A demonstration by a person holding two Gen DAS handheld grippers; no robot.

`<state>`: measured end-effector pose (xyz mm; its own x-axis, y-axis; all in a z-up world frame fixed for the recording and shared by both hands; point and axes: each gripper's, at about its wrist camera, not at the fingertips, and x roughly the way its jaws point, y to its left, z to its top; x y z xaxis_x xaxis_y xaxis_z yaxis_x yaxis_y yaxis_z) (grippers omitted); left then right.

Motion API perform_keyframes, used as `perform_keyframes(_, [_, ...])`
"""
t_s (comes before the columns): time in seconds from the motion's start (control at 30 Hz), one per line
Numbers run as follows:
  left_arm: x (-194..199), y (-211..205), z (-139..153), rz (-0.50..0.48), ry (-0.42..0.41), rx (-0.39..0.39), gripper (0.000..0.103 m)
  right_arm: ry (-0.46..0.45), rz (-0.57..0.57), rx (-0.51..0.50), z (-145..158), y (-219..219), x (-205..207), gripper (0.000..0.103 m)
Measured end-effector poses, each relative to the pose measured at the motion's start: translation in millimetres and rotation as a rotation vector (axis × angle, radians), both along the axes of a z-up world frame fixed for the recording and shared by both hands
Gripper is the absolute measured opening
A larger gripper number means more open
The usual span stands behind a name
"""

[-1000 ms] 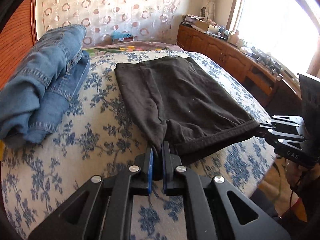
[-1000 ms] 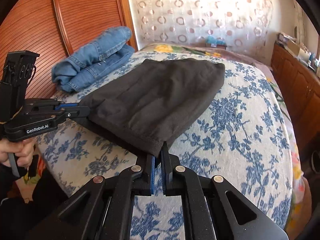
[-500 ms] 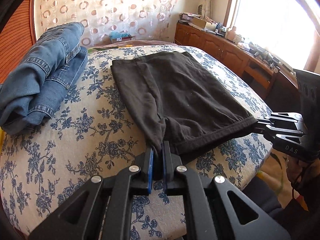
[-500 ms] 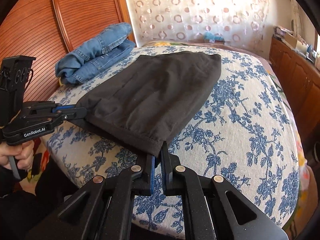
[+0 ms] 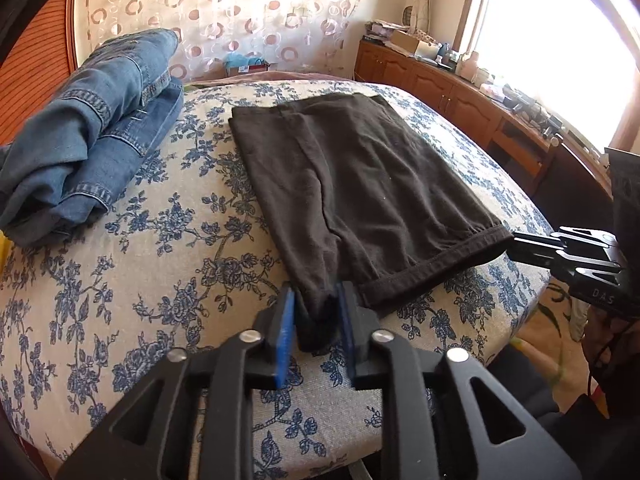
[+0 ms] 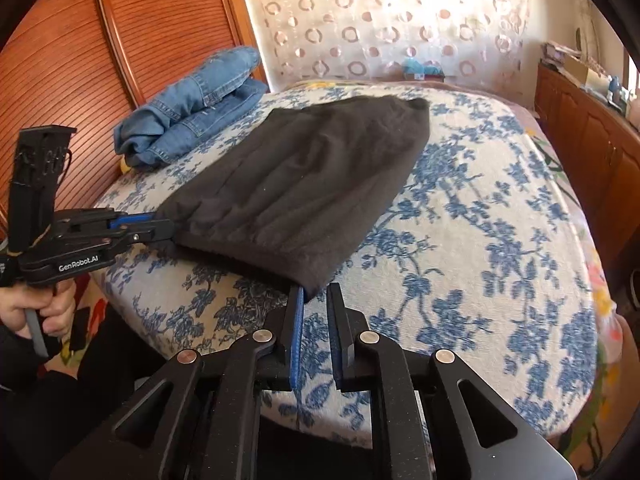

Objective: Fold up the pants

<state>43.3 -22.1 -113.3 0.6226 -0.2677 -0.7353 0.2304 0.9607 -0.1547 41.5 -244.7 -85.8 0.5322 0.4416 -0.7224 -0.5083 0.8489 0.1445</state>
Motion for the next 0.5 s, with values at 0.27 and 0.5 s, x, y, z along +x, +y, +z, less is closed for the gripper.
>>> perform_keyframes(0.27, [-9, 5, 16, 0.001, -0.051, -0.003, 0.038, -0.047, -0.025, 0.002, 12, -4, -4, 0.017])
perform_keyframes(0.5, [-7, 5, 23, 0.017, -0.087, -0.004, 0.063, -0.084, -0.029, 0.020, 18, 5, 2, 0.026])
